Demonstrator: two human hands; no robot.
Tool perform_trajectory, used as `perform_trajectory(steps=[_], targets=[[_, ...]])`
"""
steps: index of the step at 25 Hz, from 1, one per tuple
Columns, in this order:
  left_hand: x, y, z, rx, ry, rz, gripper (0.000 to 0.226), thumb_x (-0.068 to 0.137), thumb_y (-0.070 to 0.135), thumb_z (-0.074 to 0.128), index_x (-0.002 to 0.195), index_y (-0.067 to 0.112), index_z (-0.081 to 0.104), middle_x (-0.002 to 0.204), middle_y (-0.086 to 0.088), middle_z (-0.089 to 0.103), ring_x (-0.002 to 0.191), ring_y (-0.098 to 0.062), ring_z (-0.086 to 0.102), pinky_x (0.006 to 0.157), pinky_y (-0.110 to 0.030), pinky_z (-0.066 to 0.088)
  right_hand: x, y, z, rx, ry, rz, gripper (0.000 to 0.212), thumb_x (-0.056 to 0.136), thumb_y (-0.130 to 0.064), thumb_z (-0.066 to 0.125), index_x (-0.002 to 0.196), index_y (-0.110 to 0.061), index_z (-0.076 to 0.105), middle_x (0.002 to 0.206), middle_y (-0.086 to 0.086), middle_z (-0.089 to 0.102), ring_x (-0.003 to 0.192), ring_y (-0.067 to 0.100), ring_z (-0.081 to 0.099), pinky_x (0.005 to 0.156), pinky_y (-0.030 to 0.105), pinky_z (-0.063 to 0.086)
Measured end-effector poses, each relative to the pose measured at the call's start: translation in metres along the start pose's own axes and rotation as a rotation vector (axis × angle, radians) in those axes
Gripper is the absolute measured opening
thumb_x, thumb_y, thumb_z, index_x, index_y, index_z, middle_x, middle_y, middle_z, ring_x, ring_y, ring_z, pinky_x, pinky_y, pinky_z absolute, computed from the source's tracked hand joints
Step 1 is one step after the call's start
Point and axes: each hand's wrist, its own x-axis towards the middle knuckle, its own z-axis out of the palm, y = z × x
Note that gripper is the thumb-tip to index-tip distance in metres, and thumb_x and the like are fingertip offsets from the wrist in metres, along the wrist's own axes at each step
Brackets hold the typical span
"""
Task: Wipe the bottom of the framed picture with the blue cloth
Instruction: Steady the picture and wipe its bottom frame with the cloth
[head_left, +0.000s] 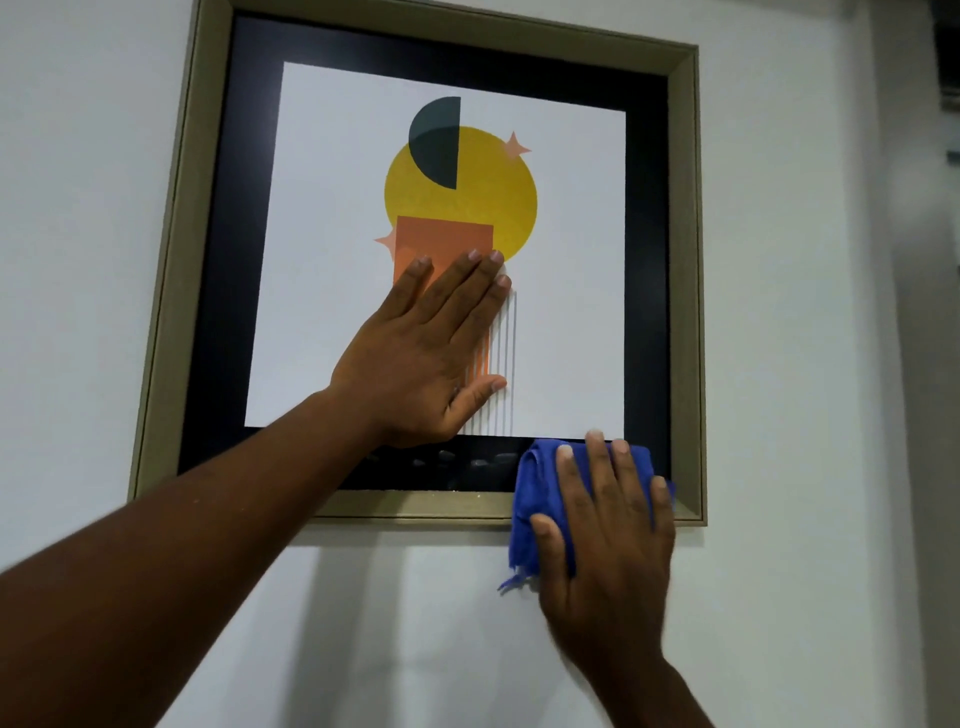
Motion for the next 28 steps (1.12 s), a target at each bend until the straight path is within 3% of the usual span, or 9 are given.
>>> perform_trajectory(steps=[2, 5, 9, 13, 18, 22, 26, 28], targets=[[0.000, 0.001, -0.001, -0.007, -0.005, -0.008, 0.081, 0.093, 0.060, 0.023, 0.153, 0.009, 0.009, 0.164, -0.011, 0.009, 0.152, -0.026, 0.005, 0.123, -0.052, 0.014, -0.002, 0.009, -0.002, -0.020, -0.011, -0.001, 0.060, 0.099, -0.049, 0.027, 0.145, -0.011, 0.037, 0.153, 0.012, 0.035, 0.147, 0.028, 0.024, 0.118, 0.053, 0.020], [0.000, 0.001, 0.000, -0.009, 0.002, -0.017, 0.082, 0.093, 0.061, 0.023, 0.153, 0.008, 0.010, 0.164, -0.012, 0.010, 0.152, -0.027, 0.006, 0.123, -0.052, 0.014, 0.010, 0.000, -0.001, -0.036, 0.015, 0.178, 0.064, 0.099, -0.051, 0.026, 0.146, -0.010, 0.035, 0.155, 0.012, 0.033, 0.147, 0.030, 0.022, 0.119, 0.052, 0.019], [-0.001, -0.001, 0.001, -0.013, 0.013, -0.003, 0.082, 0.093, 0.061, 0.022, 0.153, 0.007, 0.009, 0.164, -0.013, 0.010, 0.152, -0.027, 0.006, 0.123, -0.052, 0.014, 0.000, -0.003, -0.005, -0.009, -0.099, 0.050, 0.070, 0.098, -0.057, 0.022, 0.148, -0.009, 0.029, 0.156, 0.011, 0.029, 0.148, 0.031, 0.020, 0.119, 0.052, 0.016], [-0.002, -0.007, -0.001, 0.004, -0.014, 0.060, 0.083, 0.092, 0.063, 0.021, 0.153, 0.008, 0.007, 0.164, -0.013, 0.007, 0.152, -0.027, 0.004, 0.124, -0.049, 0.012, 0.017, -0.006, -0.010, -0.073, -0.118, 0.226, 0.073, 0.096, -0.059, 0.017, 0.150, -0.011, 0.023, 0.159, 0.010, 0.023, 0.149, 0.027, 0.013, 0.120, 0.053, 0.015], [-0.009, -0.026, -0.003, 0.029, -0.018, 0.123, 0.082, 0.093, 0.063, 0.021, 0.153, 0.008, 0.010, 0.164, -0.014, 0.012, 0.152, -0.027, 0.007, 0.124, -0.047, 0.013, 0.000, -0.015, -0.015, -0.056, -0.232, 0.074, 0.076, 0.096, -0.060, 0.015, 0.152, -0.010, 0.015, 0.161, 0.010, 0.016, 0.150, 0.028, 0.007, 0.120, 0.054, 0.011], [-0.017, -0.037, -0.007, 0.014, -0.045, 0.106, 0.083, 0.093, 0.064, 0.017, 0.153, 0.008, 0.006, 0.164, -0.015, 0.008, 0.152, -0.028, 0.004, 0.124, -0.048, 0.011, 0.023, -0.031, -0.011, -0.106, -0.213, 0.209, 0.079, 0.094, -0.062, 0.013, 0.152, -0.008, 0.014, 0.161, 0.009, 0.016, 0.150, 0.025, 0.005, 0.122, 0.052, 0.009], [-0.020, -0.038, -0.009, -0.002, -0.053, 0.100, 0.084, 0.092, 0.064, 0.017, 0.153, 0.007, 0.007, 0.164, -0.015, 0.008, 0.152, -0.029, 0.005, 0.124, -0.049, 0.012, 0.012, -0.033, -0.009, -0.077, -0.220, 0.015, 0.078, 0.096, -0.061, 0.015, 0.151, -0.007, 0.019, 0.159, 0.010, 0.021, 0.149, 0.026, 0.012, 0.122, 0.045, 0.007], [-0.023, -0.041, -0.010, 0.000, -0.048, 0.084, 0.084, 0.093, 0.064, 0.017, 0.153, 0.007, 0.007, 0.164, -0.015, 0.009, 0.152, -0.029, 0.005, 0.124, -0.051, 0.013, 0.014, -0.025, -0.006, -0.076, -0.153, 0.024, 0.077, 0.096, -0.060, 0.016, 0.150, -0.005, 0.022, 0.158, 0.011, 0.024, 0.149, 0.027, 0.016, 0.122, 0.046, 0.012]])
